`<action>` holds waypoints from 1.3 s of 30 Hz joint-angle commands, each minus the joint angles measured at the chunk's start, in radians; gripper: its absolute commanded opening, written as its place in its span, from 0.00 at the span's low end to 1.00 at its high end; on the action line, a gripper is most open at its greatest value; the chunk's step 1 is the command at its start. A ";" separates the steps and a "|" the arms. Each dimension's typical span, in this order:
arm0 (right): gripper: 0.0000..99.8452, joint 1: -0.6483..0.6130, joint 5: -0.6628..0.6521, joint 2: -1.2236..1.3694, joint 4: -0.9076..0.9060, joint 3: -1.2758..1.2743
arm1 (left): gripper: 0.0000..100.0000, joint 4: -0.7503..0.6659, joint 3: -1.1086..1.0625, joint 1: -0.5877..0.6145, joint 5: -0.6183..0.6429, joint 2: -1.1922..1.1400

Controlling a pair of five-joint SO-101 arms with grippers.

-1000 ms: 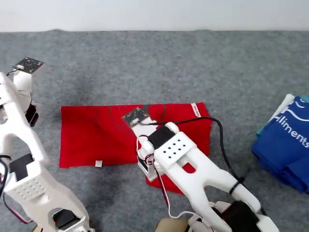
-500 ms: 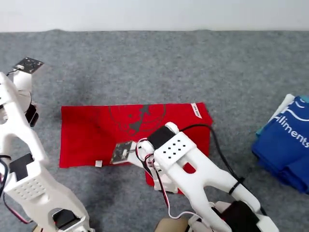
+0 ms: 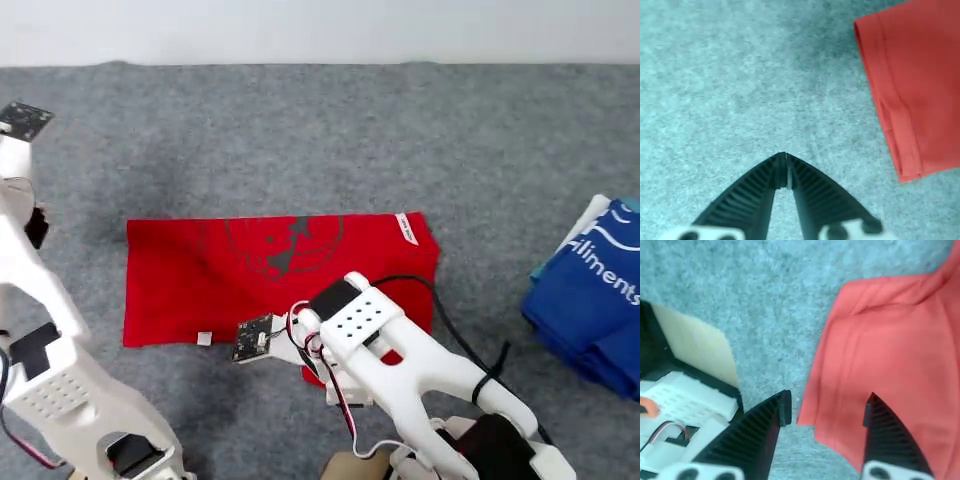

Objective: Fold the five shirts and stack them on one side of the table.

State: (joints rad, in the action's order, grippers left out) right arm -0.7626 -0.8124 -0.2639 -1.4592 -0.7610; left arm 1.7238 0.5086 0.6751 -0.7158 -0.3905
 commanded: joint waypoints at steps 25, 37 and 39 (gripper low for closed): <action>0.24 -0.012 0.117 0.074 0.332 -0.169 | 0.00 0.028 0.042 0.005 0.009 0.017; 0.04 -0.016 0.112 0.145 0.323 -0.092 | 0.00 0.028 0.042 0.005 0.008 0.017; 0.03 -0.016 0.110 0.120 0.314 -0.092 | 0.00 0.028 0.044 0.005 0.006 0.017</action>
State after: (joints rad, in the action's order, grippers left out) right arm -0.7656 -0.7035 -0.1396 -1.1308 -0.8577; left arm 1.7238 0.5086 0.6751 -0.7158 -0.3905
